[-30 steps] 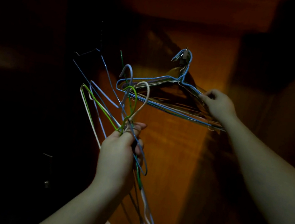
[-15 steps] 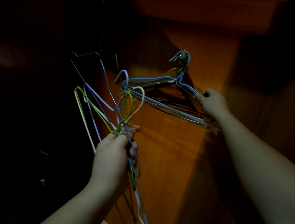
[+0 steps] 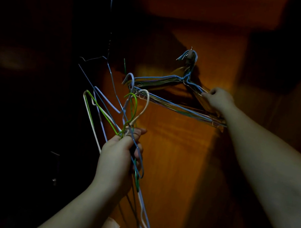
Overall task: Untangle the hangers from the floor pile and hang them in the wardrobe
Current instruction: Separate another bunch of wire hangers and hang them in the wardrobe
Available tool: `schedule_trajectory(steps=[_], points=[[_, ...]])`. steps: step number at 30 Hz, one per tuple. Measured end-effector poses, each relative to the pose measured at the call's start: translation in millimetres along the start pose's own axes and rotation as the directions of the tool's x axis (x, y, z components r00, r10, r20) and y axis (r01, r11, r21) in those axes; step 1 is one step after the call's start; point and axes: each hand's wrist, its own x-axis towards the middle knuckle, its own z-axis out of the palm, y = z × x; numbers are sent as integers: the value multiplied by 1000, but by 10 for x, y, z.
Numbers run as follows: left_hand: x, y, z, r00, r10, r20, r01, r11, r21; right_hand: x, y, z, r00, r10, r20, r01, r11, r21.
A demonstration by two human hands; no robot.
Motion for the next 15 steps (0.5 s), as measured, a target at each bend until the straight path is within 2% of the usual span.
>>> schedule_trajectory(steps=[3,6,9,11,15], points=[[-12,22,-76,1000,-10,28,10,1000,-6,-44,9,-29,1000,16,-18,-17,998,-54],[-55,57,-195,999,-23,33,23,1000,8,-185,59,-76,987,-5,-161,-19,988,-150],[-133,100,-343,998,-41,54,40,999,26,-588,-23,-73,955,-64,-289,49,997,-58],[-204,132,-446,996,-64,59,63,998,29,-1028,-162,-32,961,-123,-249,139,989,51],[-402,204,-663,985,-149,82,145,988,48,-2091,-452,186,969,-243,38,224,937,268]])
